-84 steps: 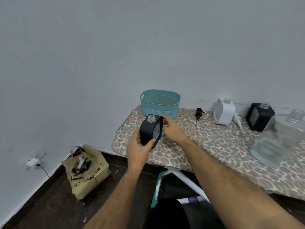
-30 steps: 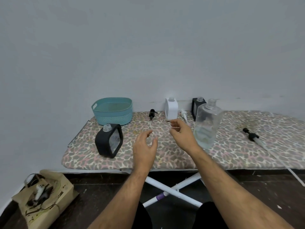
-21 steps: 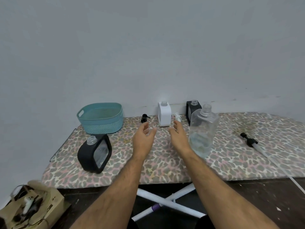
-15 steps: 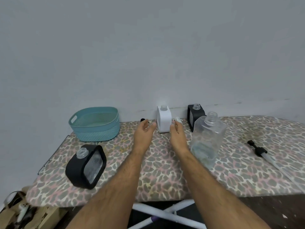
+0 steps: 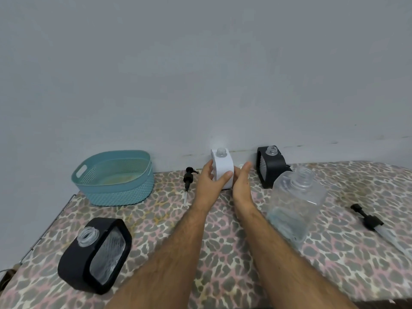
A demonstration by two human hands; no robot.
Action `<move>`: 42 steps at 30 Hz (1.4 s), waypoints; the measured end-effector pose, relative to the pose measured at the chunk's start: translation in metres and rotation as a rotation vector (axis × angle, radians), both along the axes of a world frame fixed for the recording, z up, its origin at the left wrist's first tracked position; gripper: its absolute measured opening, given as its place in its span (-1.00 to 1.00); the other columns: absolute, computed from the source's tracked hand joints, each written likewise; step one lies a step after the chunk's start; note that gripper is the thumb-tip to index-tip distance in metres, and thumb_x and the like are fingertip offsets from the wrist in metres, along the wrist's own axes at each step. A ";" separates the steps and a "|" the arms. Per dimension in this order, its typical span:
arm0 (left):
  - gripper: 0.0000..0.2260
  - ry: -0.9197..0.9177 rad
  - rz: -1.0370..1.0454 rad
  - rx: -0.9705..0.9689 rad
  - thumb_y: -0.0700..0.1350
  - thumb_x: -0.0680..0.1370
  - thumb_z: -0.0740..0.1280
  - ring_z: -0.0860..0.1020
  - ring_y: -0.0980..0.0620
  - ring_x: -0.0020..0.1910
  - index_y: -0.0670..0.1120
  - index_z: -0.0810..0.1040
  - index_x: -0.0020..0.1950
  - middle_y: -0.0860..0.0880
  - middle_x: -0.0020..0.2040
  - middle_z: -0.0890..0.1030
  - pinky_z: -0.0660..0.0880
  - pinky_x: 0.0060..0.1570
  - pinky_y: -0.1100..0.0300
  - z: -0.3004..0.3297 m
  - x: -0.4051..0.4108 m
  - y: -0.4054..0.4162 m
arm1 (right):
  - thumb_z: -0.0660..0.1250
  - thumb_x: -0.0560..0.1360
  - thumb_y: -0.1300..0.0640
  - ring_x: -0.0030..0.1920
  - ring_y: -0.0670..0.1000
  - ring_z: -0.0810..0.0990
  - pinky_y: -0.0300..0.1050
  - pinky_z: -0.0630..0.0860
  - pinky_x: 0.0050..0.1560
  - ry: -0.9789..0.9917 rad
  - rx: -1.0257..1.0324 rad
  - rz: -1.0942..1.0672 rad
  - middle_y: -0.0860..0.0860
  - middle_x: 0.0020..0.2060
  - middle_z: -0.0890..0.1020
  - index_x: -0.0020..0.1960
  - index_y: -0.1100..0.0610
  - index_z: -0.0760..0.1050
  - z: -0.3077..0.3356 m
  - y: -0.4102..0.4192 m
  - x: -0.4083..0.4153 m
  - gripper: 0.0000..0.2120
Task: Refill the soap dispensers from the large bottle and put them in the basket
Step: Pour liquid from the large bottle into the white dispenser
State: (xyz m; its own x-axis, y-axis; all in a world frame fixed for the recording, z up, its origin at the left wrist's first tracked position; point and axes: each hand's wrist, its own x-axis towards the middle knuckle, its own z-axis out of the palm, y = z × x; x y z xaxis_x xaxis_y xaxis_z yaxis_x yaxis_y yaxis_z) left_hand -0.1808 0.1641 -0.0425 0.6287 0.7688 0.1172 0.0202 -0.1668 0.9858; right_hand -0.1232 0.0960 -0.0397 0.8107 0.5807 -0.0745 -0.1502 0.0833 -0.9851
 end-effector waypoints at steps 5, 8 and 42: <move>-0.39 -0.021 0.015 0.006 0.01 0.41 0.52 0.57 0.11 0.23 -0.01 0.43 0.42 0.06 0.25 0.60 0.55 0.20 0.08 -0.003 -0.003 -0.004 | -0.26 0.55 -0.37 0.05 -0.07 0.67 -0.18 0.52 0.10 -0.023 0.046 0.036 -0.05 -0.06 0.72 0.01 -0.08 0.64 0.002 -0.005 -0.006 -0.27; -0.47 -0.034 0.028 0.018 -0.10 0.46 0.52 0.60 0.08 0.16 -0.03 0.45 0.40 0.02 0.21 0.61 0.59 0.06 0.21 -0.001 -0.012 -0.007 | -0.26 0.56 -0.34 0.13 -0.07 0.63 -0.21 0.51 0.15 -0.015 0.080 0.058 -0.05 0.04 0.69 0.18 0.01 0.60 0.004 -0.011 -0.017 -0.24; -0.57 -0.071 -0.077 -0.127 -0.27 0.51 0.43 0.63 -0.09 0.08 0.03 0.47 0.32 -0.07 0.10 0.64 0.63 -0.10 0.04 0.010 -0.192 -0.073 | 0.25 0.57 0.31 0.19 0.03 0.59 0.13 0.56 0.22 -0.325 -0.205 0.130 0.04 0.21 0.62 0.35 0.13 0.49 0.000 -0.113 -0.099 -0.64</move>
State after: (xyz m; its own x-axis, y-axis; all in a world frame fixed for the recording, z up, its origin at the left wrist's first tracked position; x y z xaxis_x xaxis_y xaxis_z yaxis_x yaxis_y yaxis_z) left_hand -0.3730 0.0911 -0.0327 0.6799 0.7301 0.0678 -0.0578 -0.0388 0.9976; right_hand -0.2226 -0.0172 -0.0394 0.7321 0.6794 0.0485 0.1753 -0.1191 -0.9773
